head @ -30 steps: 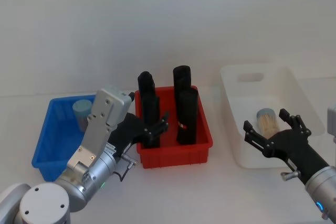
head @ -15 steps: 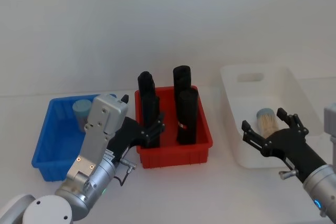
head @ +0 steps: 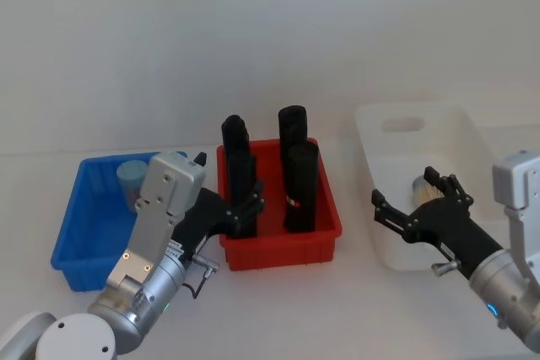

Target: Pick the cotton swabs from the blue box and place them into the white box.

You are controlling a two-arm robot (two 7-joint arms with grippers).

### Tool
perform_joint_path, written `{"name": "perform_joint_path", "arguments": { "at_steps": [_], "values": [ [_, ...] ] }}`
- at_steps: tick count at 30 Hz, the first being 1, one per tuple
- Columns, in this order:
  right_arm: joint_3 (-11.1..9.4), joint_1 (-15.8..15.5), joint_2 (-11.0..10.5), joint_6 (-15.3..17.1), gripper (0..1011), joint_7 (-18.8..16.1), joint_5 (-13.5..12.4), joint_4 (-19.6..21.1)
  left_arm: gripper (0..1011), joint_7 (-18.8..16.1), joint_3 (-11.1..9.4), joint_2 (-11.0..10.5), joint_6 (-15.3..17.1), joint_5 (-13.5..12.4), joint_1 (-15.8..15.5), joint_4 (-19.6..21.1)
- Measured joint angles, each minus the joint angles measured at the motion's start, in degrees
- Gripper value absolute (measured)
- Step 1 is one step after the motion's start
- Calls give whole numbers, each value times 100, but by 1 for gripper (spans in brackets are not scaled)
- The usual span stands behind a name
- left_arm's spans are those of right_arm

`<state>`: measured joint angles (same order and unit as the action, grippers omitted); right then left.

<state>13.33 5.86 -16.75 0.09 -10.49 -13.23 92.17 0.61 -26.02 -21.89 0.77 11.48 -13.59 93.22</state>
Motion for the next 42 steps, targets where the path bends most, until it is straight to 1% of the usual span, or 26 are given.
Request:
{"name": "perform_joint_path", "arguments": {
  "at_steps": [3, 11, 14, 17, 18, 19, 20, 22, 23, 26, 27, 29, 30, 32, 33, 36, 37, 40, 41, 42],
  "values": [
    [13, 140, 54, -32, 1001, -131, 44, -176, 1004, 0, 0, 0, 0, 0, 0, -1],
    [59, 691, 264, -173, 1001, -594, 214, -900, 1003, 0, 0, 0, 3, 0, 0, -5],
    [91, 1033, 394, -260, 1001, -872, 319, -1374, 1004, 1, 0, 0, 3, 0, 0, -5],
    [118, 1268, 485, -315, 1001, -1023, 380, -1699, 1004, 1, 0, -1, 3, 0, 0, -5],
    [136, 1412, 538, -364, 1001, -1114, 428, -1906, 1004, 1, 0, 0, 3, 0, 0, -6],
    [144, 1479, 565, -387, 1001, -1176, 450, -2006, 1004, 1, 0, 0, 3, 0, 0, -5],
    [167, 1646, 631, -434, 1001, -1265, 491, -2252, 1004, 2, -1, 0, 3, 0, 0, -5],
    [186, 1788, 687, -480, 1001, -1347, 530, -2461, 1004, 2, 0, 0, 3, 0, 0, -5],
    [207, 1951, 748, -539, 1001, -1434, 576, -2704, 1003, 2, 0, 0, 3, 0, 0, -5],
    [234, 2154, 829, -623, 1001, -1550, 634, -3008, 1004, 2, 0, 0, 3, 0, 0, -5],
    [248, 2285, 878, -672, 1001, -1611, 663, -3208, 1004, 2, 0, 0, 3, 0, 0, -5],
    [265, 2431, 934, -721, 1001, -1671, 690, -3432, 1004, 2, 0, 0, 3, 0, 0, -5],
    [277, 2557, 982, -771, 1001, -1722, 712, -3628, 1004, 2, 0, 0, 3, 0, 0, -5],
    [288, 2706, 1038, -832, 1001, -1782, 737, -3823, 1004, 2, 0, 0, 3, 0, 0, -5],
    [301, 2829, 1081, -883, 1001, -1828, 756, -4019, 1004, 2, 0, 0, 3, 0, 0, -5],
    [324, 3026, 1155, -966, 1001, -1894, 791, -4371, 1004, 2, 0, 0, 3, 0, 0, -5],
    [338, 3144, 1200, -1027, 1001, -1939, 814, -4567, 1004, 2, -1, 0, 3, 0, 0, -5],
    [359, 3347, 1274, -1108, 1001, -1985, 842, -4861, 1004, 2, -1, 0, 3, 0, 0, -5],
    [377, 3463, 1319, -1158, 1001, -2010, 862, -5093, 1004, 2, 0, 0, 2, 0, 0, -5],
    [386, 3519, 1340, -1195, 1001, -2025, 878, -5188, 1004, 2, -1, 0, 3, 0, 0, -5]
  ]
}}
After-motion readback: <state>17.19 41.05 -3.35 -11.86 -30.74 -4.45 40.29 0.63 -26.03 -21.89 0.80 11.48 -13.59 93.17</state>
